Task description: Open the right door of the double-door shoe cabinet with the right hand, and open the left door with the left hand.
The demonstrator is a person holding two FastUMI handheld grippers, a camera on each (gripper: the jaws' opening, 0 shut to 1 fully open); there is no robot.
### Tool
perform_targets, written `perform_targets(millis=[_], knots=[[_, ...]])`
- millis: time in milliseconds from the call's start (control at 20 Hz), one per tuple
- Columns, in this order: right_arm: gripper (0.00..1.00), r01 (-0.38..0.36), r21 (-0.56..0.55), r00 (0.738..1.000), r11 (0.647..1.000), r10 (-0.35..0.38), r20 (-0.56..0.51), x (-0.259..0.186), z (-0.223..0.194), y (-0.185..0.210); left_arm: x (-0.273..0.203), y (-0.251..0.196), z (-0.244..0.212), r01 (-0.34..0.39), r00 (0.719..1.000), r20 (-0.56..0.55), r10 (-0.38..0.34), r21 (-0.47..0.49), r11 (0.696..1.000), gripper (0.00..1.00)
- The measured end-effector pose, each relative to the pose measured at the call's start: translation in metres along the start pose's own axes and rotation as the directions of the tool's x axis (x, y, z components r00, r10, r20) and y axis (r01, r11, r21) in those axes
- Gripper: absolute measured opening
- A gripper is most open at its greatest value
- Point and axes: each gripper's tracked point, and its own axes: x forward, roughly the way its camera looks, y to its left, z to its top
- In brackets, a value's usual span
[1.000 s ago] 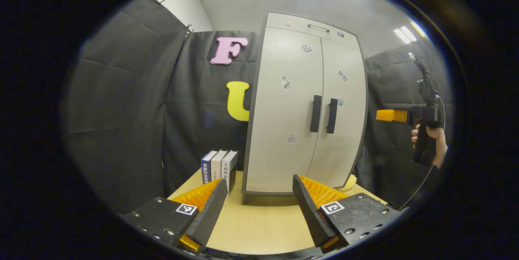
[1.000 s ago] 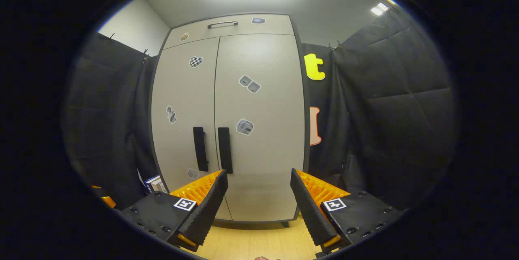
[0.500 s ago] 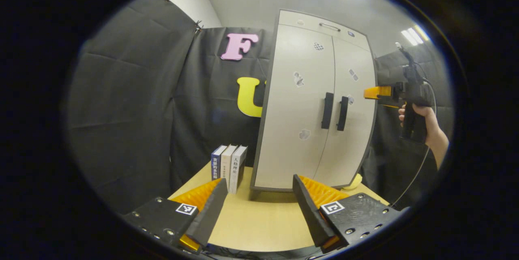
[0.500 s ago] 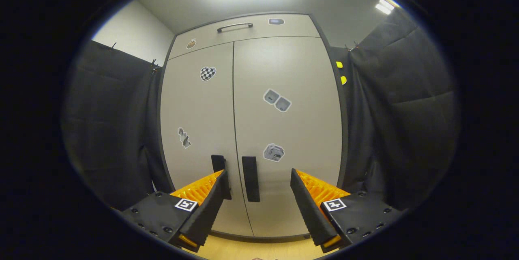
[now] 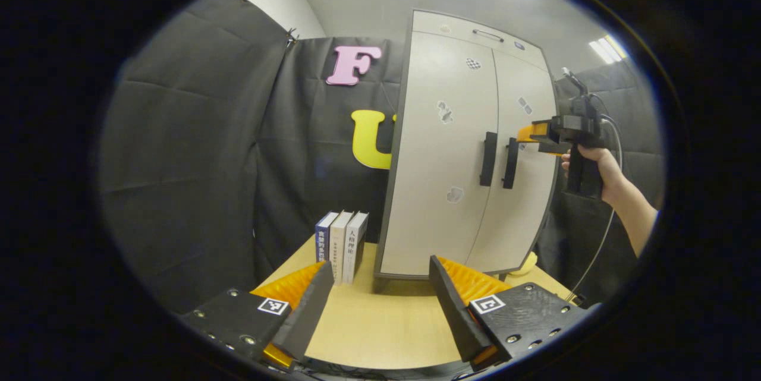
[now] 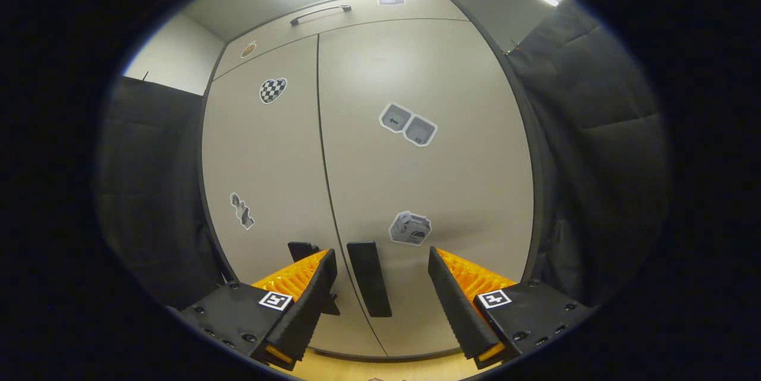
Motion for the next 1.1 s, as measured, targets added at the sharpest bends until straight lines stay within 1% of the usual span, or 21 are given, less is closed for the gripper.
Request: perform_targets(millis=[200,250,350,400,450,550,600,650,700,750,800,850,900,950,1000,1050,1100], knots=[[0.98,0.017,0.006,0.999,1.0,-0.017,-0.041,0.022,-0.013,0.003,0.003,0.009,-0.002,-0.016,1.0,-0.005,0.016,0.007,1.0,0.94],[0.92,0.03,0.003,0.999,1.0,-0.03,-0.045,0.027,-0.015,0.003,0.004,0.01,-0.003,-0.018,1.0,-0.006,0.018,-0.002,1.0,0.94],[0.92,0.04,-0.016,0.998,0.999,-0.041,-0.053,0.034,-0.021,0.005,0.006,0.013,-0.005,-0.023,1.0,-0.008,0.023,-0.016,1.0,0.94],[0.97,0.041,-0.029,0.997,0.999,-0.043,-0.064,0.037,-0.026,0.007,0.007,0.015,-0.006,-0.027,1.0,-0.01,0.027,-0.019,0.999,0.94],[0.97,0.036,-0.042,0.996,0.998,-0.039,-0.077,0.04,-0.03,0.009,0.007,0.016,-0.007,-0.03,1.0,-0.009,0.03,-0.02,0.999,0.94],[0.91,0.031,-0.065,0.994,0.997,-0.038,-0.103,0.045,-0.039,0.013,0.008,0.018,-0.008,-0.035,0.999,-0.01,0.035,-0.017,0.999,0.94],[0.82,0.035,-0.073,0.993,0.997,-0.043,-0.109,0.046,-0.042,0.013,0.008,0.02,-0.008,-0.038,0.999,-0.01,0.038,-0.015,0.999,0.94],[0.8,0.04,-0.079,0.992,0.996,-0.049,-0.112,0.048,-0.044,0.013,0.007,0.022,-0.008,-0.042,0.999,-0.011,0.042,-0.012,0.999,0.94],[0.65,0.043,-0.082,0.992,0.996,-0.052,-0.116,0.049,-0.045,0.013,0.006,0.023,-0.008,-0.046,0.999,-0.011,0.046,-0.011,0.999,0.94],[0.59,0.045,-0.082,0.991,0.996,-0.054,-0.121,0.051,-0.046,0.013,0.007,0.025,-0.009,-0.051,0.999,-0.012,0.051,-0.011,0.999,0.94],[0.42,0.048,-0.082,0.991,0.995,-0.058,-0.123,0.051,-0.046,0.014,0.007,0.027,-0.009,-0.057,0.998,-0.012,0.057,-0.012,0.998,0.94],[0.39,0.048,-0.085,0.991,0.995,-0.058,-0.123,0.053,-0.047,0.013,0.005,0.028,-0.011,-0.061,0.998,-0.013,0.061,-0.016,0.998,0.94],[0.37,0.044,-0.092,0.991,0.995,-0.056,-0.124,0.054,-0.048,0.013,0.005,0.029,-0.011,-0.064,0.998,-0.013,0.063,-0.021,0.998,0.94],[0.39,0.039,-0.096,0.991,0.995,-0.051,-0.121,0.053,-0.048,0.013,0.003,0.029,-0.013,-0.065,0.998,-0.014,0.065,-0.024,0.998,0.94],[0.34,0.034,-0.098,0.991,0.995,-0.046,-0.125,0.054,-0.049,0.013,0.003,0.03,-0.015,-0.073,0.997,-0.021,0.072,-0.02,0.997,0.94],[0.34,0.03,-0.096,0.991,0.995,-0.042,-0.123,0.054,-0.048,0.012,0.001,0.032,-0.019,-0.081,0.996,-0.027,0.081,-0.015,0.997,0.94],[0.28,0.026,-0.1,0.992,0.995,-0.038,-0.124,0.052,-0.048,0.013,-0.002,0.031,-0.02,-0.082,0.996,-0.032,0.082,-0.011,0.997,0.94]])
